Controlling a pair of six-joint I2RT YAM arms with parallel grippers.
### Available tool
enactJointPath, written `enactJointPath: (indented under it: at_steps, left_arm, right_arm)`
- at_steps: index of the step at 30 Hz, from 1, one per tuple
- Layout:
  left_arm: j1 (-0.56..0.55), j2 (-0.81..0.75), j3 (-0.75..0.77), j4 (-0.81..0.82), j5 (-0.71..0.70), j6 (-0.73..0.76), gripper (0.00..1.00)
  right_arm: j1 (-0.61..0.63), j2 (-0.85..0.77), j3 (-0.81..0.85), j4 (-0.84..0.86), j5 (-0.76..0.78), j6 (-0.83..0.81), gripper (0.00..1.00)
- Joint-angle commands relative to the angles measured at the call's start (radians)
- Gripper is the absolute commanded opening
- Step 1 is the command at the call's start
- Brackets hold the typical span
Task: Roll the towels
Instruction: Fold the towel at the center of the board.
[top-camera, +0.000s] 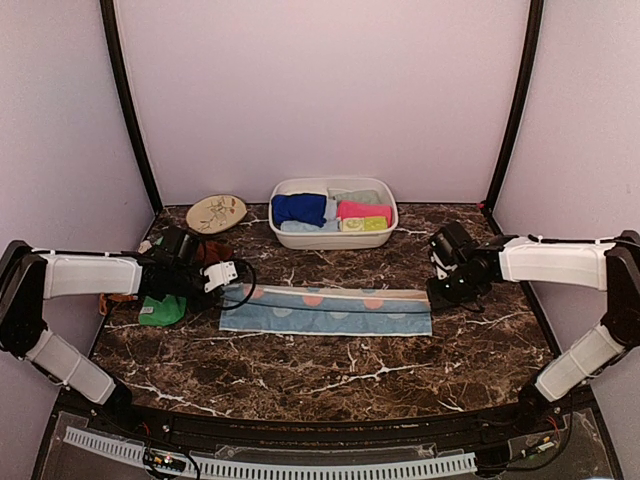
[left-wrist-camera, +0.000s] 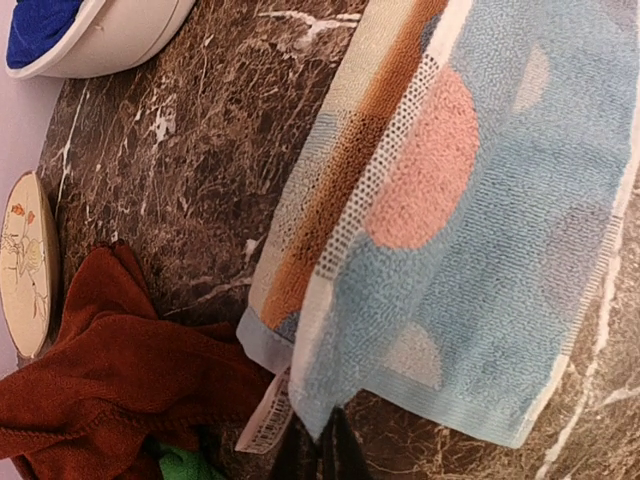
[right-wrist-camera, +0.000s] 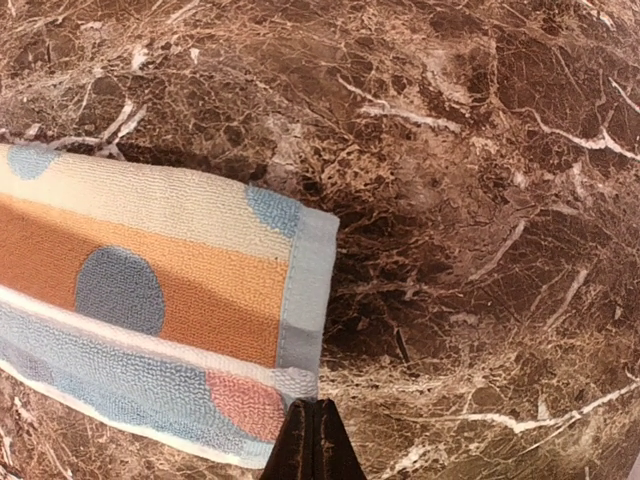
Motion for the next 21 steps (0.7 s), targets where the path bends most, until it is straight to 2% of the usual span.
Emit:
enactJointPath:
  at_steps: [1, 4, 6, 10, 14, 18, 21]
  left_arm:
    - [0.002, -0.111, -0.070, -0.021, 0.077, 0.039, 0.00]
    - [0.002, -0.122, -0.081, -0.056, 0.102, 0.046, 0.07]
    - [0.002, -0.125, -0.092, -0.075, 0.109, 0.052, 0.24]
    - [0.003, -0.137, -0.100, -0.134, 0.131, 0.069, 0.48]
    - [0.003, -0.139, -0.086, -0.215, 0.115, 0.110, 0.49]
    - [0.010, -0.163, -0.068, -0.278, 0.091, 0.160, 0.49]
    - [0.015, -0.166, -0.035, -0.336, 0.066, 0.195, 0.50]
  right_arm:
    - [0.019, -0.026, -0.030, -0.003, 0.047, 0.041, 0.00]
    - [0.032, -0.020, -0.047, 0.002, 0.042, 0.056, 0.00]
    - [0.045, -0.014, -0.056, 0.001, 0.044, 0.070, 0.00]
    - [0.069, -0.021, -0.088, 0.010, 0.046, 0.100, 0.00]
    - [0.079, -0.048, -0.113, 0.012, 0.034, 0.117, 0.09]
    - [0.082, -0.115, -0.133, 0.007, 0.000, 0.121, 0.36]
    - [0.081, -0.155, -0.131, -0.025, -0.028, 0.124, 0.43]
